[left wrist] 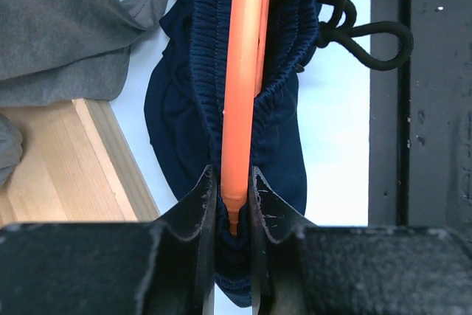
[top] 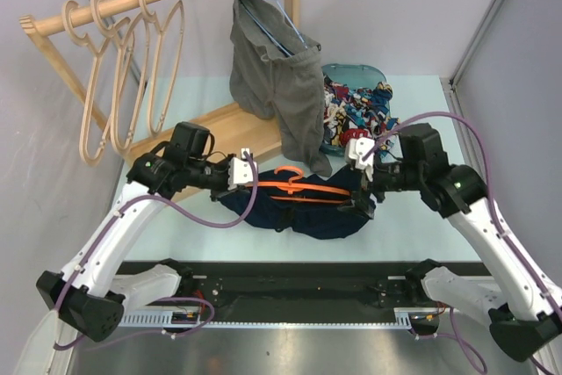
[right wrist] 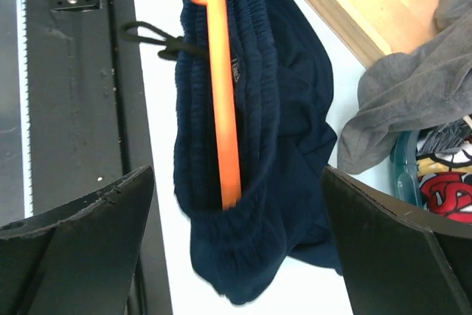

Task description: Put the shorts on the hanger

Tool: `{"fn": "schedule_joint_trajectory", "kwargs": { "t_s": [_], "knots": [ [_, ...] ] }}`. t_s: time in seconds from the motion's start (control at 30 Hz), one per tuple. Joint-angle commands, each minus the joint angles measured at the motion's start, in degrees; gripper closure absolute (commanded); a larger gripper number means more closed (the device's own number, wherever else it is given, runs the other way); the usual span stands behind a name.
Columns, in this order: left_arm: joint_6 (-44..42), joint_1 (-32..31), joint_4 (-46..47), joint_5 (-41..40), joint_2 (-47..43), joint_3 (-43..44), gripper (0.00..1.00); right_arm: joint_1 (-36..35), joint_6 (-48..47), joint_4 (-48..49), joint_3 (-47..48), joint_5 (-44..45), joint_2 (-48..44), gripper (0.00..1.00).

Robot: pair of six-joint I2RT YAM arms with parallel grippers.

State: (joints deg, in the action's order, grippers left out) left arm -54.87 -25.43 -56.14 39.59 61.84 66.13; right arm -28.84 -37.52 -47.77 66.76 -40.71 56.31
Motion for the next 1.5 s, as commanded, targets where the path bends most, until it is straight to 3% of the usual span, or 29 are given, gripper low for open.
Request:
{"fn": "schedule_joint_trajectory", "kwargs": {
  "t_s": [0.0, 0.23, 0.37, 0.47, 0.57, 0.6, 0.63, 0.7, 0.8, 0.83, 0.9, 0.93, 0.97, 1.0, 1.23, 1.4, 1.47],
  "knots": [
    [-3.49, 1.17, -0.99, 6.55, -1.73, 2.42, 1.00, 0.36, -1.06, -3.64, -1.98, -2.97, -4.45, 0.00],
    [-3.66, 1.70, -2.48, 9.27, -0.58, 4.36, 1.00, -0.86, 1.39, 0.04, -6.47, -2.97, -4.98, 0.00],
    [-3.22, 2.14, -2.13, 10.85, -0.94, 4.36, 1.00, -3.59, 3.32, 3.20, -9.80, -0.26, -5.69, 0.06],
    [-2.96, 2.32, -1.78, 11.47, -1.28, 4.45, 1.00, -4.03, 5.52, 7.42, -10.95, 1.68, -5.78, 0.22],
    [-2.08, 2.40, -1.51, 11.38, -1.29, 4.88, 1.00, -3.94, 7.80, 10.41, -11.04, 2.82, -6.04, 0.65],
    [-1.65, 2.40, -1.69, 11.38, -1.20, 5.24, 1.00, -4.03, 8.51, 10.85, -11.13, 3.18, -6.21, 0.97],
    [-1.12, 2.40, -1.69, 11.30, -1.11, 5.41, 1.00, -3.94, 11.04, 12.07, -11.13, 4.22, -6.56, 1.00],
    [1.77, 2.40, -0.64, 10.25, -0.94, 6.12, 0.98, -3.94, 13.51, 13.66, -10.95, 5.02, -7.35, 1.00],
    [8.54, 2.49, 4.09, 7.35, -1.28, 6.91, 0.63, -3.94, 19.92, 17.34, -10.43, 6.87, -8.59, 1.00],
    [11.08, 2.49, 6.20, 6.38, -1.55, 7.08, 0.44, -4.03, 21.33, 18.23, -9.90, 7.83, -8.85, 1.00],
    [21.53, 2.49, 14.02, 3.92, -2.77, 7.87, 0.30, -3.94, 26.17, 19.55, -7.89, 9.24, -8.42, 1.00],
    [24.08, 2.49, 16.30, 3.74, -3.48, 8.05, 0.14, -3.94, 27.40, 19.73, -7.01, 10.98, -7.37, 1.00],
    [29.16, 2.49, 21.28, 3.39, -4.79, 8.31, 0.05, -3.94, 29.41, 19.91, -6.21, 11.61, -6.84, 1.00],
    [31.64, 2.49, 23.77, 2.17, -5.41, 8.49, 0.00, -3.86, 30.13, 20.17, -4.64, 12.05, -6.22, 1.00],
    [41.07, 2.49, 32.49, -3.99, -4.90, 18.84, 0.00, -4.03, 37.16, 27.19, 5.11, 17.06, 2.12, 1.00],
    [40.38, 2.58, 33.72, -7.95, -3.75, 24.13, 0.00, -3.94, 40.15, 34.31, 14.26, 20.40, 11.87, 1.00],
    [35.82, 2.58, 33.82, -8.91, -4.01, 24.49, 0.00, -3.94, 41.90, 35.81, 20.23, 20.41, 16.95, 1.00]
  ]
}}
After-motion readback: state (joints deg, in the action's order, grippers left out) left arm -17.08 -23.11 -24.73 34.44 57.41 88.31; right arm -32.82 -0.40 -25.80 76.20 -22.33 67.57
